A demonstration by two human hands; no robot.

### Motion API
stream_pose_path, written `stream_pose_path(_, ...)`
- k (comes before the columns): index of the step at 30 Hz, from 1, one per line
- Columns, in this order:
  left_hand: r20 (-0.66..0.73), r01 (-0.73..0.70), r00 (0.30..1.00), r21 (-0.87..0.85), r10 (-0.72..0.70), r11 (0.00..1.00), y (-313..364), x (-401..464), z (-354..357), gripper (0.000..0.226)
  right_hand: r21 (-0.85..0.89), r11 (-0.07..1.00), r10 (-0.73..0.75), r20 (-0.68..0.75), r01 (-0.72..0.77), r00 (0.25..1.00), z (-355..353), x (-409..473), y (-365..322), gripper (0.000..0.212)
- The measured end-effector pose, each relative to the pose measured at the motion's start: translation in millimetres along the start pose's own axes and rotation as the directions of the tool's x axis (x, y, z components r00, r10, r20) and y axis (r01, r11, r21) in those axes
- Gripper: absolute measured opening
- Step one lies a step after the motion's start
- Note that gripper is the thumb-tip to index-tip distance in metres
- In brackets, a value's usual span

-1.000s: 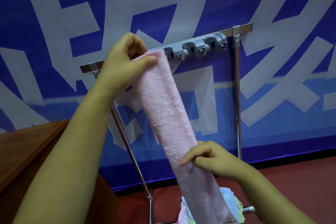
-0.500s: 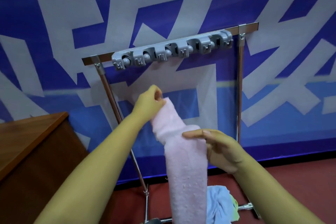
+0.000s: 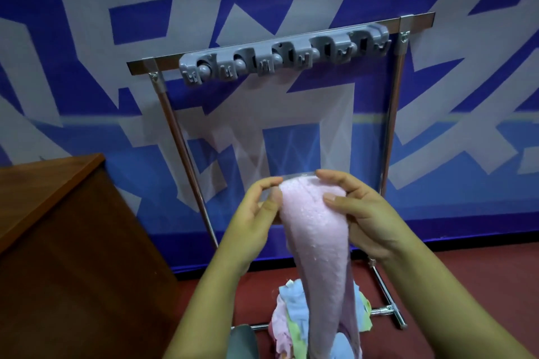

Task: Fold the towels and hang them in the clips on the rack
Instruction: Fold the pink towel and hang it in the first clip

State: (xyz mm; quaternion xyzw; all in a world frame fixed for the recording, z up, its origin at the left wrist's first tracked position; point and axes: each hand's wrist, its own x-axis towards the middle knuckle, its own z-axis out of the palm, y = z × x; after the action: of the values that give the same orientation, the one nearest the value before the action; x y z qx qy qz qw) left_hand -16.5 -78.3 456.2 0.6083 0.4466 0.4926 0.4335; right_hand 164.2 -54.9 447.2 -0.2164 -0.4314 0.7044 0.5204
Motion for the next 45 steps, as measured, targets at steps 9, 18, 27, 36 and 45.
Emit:
stream_pose_path(9,0.044,-0.060,0.997,-0.202,0.070,0.977,9,-10,11,0.058,0.184,0.983,-0.017,-0.035,0.023,0.999,3,4,-16,0.038)
stream_pose_path(18,-0.028,-0.149,0.989,-0.282,0.147,0.948,33,1,14,0.031,0.269,0.960,0.049,0.091,-0.072,0.995,6,2,-23,0.079)
stream_pose_path(27,-0.073,-0.059,0.997,-0.347,0.035,0.936,50,10,4,0.036,-0.136,0.987,-0.084,0.042,0.089,0.996,16,-21,-33,0.052)
stream_pose_path(36,-0.004,-0.053,0.998,-0.395,0.056,0.917,54,5,1,0.043,-0.214,0.972,-0.100,-0.003,0.097,0.995,25,-18,-34,0.054)
stream_pose_path(45,0.019,-0.056,0.997,-0.386,0.069,0.921,50,5,-1,0.046,-0.417,0.887,-0.255,-0.079,0.200,0.964,35,-13,-35,0.067)
